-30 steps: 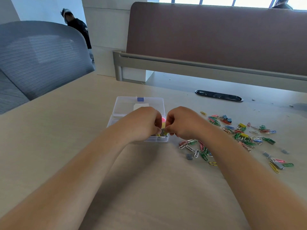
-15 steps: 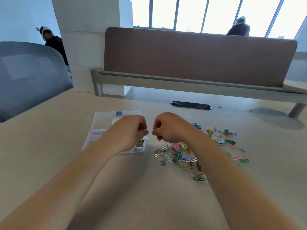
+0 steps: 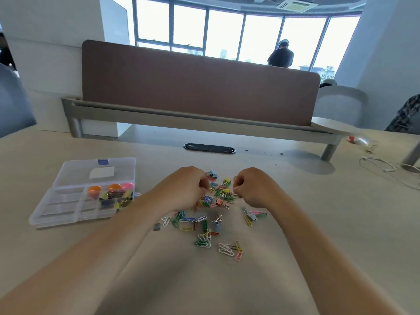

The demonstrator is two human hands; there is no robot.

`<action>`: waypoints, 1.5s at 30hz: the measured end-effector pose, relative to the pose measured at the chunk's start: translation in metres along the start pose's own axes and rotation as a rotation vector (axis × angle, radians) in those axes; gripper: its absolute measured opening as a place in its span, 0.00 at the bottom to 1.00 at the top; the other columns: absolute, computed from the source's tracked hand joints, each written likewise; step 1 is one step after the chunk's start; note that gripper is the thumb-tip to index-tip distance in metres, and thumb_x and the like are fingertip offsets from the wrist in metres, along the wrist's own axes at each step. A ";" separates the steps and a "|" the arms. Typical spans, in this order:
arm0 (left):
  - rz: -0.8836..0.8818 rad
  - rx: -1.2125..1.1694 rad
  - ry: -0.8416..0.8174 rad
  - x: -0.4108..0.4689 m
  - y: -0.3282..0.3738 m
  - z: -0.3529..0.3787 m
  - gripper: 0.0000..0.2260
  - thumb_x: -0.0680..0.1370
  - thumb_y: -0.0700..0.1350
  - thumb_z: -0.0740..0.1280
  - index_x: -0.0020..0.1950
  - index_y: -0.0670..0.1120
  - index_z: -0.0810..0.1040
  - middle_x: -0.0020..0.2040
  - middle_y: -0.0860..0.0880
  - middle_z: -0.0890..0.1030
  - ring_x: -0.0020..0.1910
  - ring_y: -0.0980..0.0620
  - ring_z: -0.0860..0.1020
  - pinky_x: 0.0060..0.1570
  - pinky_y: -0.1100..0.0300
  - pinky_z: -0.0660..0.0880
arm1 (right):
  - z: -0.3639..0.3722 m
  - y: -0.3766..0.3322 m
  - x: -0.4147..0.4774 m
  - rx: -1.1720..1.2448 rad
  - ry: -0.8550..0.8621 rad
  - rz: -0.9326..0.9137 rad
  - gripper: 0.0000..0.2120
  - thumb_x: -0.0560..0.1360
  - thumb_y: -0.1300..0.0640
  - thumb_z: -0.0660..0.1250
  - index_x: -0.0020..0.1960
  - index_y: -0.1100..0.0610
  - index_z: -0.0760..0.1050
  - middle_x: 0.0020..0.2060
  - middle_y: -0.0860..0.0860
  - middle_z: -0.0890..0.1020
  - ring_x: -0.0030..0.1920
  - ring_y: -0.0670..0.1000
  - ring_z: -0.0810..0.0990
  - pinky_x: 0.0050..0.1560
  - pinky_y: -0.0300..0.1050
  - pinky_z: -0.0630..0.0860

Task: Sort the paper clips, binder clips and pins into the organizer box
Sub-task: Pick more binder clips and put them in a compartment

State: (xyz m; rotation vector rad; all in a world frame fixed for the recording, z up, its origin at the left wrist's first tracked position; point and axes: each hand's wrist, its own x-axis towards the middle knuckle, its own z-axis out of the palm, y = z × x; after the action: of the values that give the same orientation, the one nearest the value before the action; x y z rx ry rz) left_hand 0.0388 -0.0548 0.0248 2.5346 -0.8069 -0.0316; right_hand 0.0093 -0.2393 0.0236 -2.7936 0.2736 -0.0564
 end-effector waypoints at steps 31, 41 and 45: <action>0.031 0.146 -0.254 0.053 0.011 0.039 0.09 0.74 0.45 0.71 0.53 0.45 0.79 0.50 0.48 0.80 0.46 0.49 0.76 0.42 0.59 0.69 | 0.023 0.014 0.043 -0.210 -0.105 -0.131 0.07 0.73 0.65 0.68 0.48 0.61 0.83 0.47 0.58 0.84 0.47 0.56 0.83 0.41 0.45 0.78; 0.033 0.036 -0.167 0.052 0.011 0.026 0.04 0.74 0.42 0.69 0.47 0.47 0.77 0.40 0.53 0.75 0.32 0.57 0.72 0.29 0.61 0.65 | 0.003 0.022 0.038 -0.022 -0.121 -0.171 0.13 0.79 0.65 0.62 0.58 0.58 0.82 0.56 0.53 0.83 0.49 0.50 0.79 0.47 0.39 0.69; 0.001 0.022 -0.107 0.061 0.007 0.027 0.07 0.74 0.44 0.68 0.52 0.47 0.77 0.42 0.55 0.74 0.40 0.56 0.73 0.35 0.61 0.66 | 0.001 0.029 0.049 0.000 -0.089 -0.105 0.14 0.78 0.67 0.60 0.55 0.59 0.83 0.53 0.54 0.84 0.48 0.52 0.80 0.46 0.42 0.74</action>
State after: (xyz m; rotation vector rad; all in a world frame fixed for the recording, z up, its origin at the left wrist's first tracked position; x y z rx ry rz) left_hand 0.0809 -0.1051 0.0117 2.5713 -0.8546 -0.1600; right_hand 0.0525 -0.2751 0.0135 -2.7993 0.1056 0.0429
